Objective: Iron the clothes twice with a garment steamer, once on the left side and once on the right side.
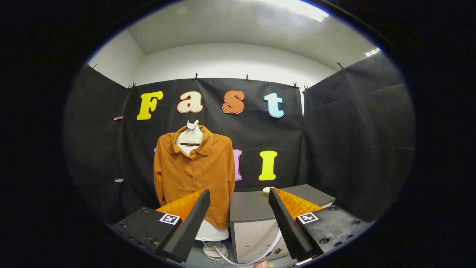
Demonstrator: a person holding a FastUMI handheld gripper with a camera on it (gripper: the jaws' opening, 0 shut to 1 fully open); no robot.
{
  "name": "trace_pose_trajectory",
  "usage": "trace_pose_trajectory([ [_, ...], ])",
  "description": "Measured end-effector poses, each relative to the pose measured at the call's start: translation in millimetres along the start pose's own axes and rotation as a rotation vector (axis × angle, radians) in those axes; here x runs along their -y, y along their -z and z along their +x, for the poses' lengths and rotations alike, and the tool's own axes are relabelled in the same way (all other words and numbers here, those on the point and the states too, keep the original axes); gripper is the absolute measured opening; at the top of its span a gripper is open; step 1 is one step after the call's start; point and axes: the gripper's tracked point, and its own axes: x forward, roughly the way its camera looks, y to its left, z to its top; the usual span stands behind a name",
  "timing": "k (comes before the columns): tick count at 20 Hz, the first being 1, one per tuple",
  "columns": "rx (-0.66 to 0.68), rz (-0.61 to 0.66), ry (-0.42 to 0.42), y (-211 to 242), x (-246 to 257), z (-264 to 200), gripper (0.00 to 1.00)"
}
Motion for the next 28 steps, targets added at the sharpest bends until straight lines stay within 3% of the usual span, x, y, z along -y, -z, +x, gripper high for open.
trace_pose_trajectory([
  [22,-0.010,-0.018,-0.050,-0.3,-21.4,-2.1,0.98],
  [28,-0.030,0.007,-0.038,7.0,-5.4,11.4,0.98],
])
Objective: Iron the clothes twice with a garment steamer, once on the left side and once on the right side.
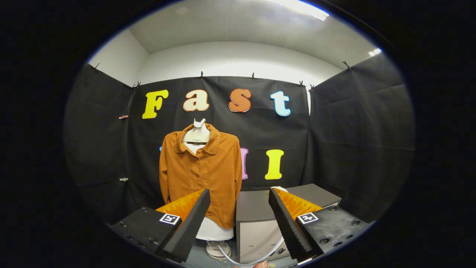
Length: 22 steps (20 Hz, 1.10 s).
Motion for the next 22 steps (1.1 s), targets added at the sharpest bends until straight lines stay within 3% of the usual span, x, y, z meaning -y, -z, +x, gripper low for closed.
trace_pose_trajectory([
  [9,-0.164,0.004,0.080,39.4,74.6,71.0,0.98],
  [15,-0.428,0.027,0.077,104.7,124.0,134.1,0.98],
  [22,-0.648,0.029,0.094,192.6,177.4,199.5,0.99],
])
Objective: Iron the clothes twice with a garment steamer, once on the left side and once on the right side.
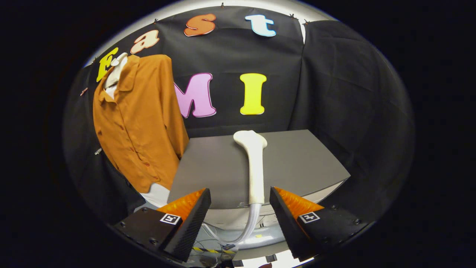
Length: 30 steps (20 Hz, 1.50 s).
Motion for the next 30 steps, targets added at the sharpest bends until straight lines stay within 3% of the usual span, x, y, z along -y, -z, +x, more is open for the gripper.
trace_pose_trajectory([
  [5,-0.117,0.041,0.009,25.4,18.7,56.6,0.99],
  [8,-0.172,0.045,0.023,39.2,25.3,78.9,0.83],
  [10,-0.210,0.056,0.015,49.9,24.9,86.4,0.81],
  [12,-0.215,0.035,0.013,53.3,25.7,99.8,0.49],
  [14,-0.171,-0.017,-0.016,41.7,26.0,92.4,0.42],
  [18,-0.113,0.021,-0.045,37.0,22.5,97.1,0.24],
  [24,0.075,0.071,0.003,-10.0,29.1,47.2,0.24],
  [30,0.279,0.112,0.042,-29.8,-14.4,-34.6,0.24],
])
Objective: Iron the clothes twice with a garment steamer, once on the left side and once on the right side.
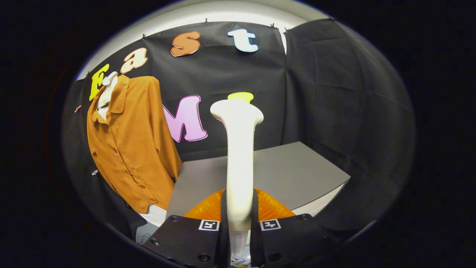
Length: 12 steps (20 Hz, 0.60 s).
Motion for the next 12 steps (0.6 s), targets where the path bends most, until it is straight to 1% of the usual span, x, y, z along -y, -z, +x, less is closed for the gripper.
trace_pose_trajectory([
  [3,0.099,0.031,-0.026,-13.7,-36.9,-34.3,0.24],
  [5,0.168,0.020,-0.031,-20.0,-61.6,-48.5,0.24],
  [7,0.224,-0.006,-0.058,-27.4,-90.9,-60.1,0.24],
  [10,0.269,-0.012,-0.119,-39.0,-136.5,-67.7,0.24],
  [12,0.298,-0.024,-0.138,-46.8,-157.5,-64.6,0.24],
])
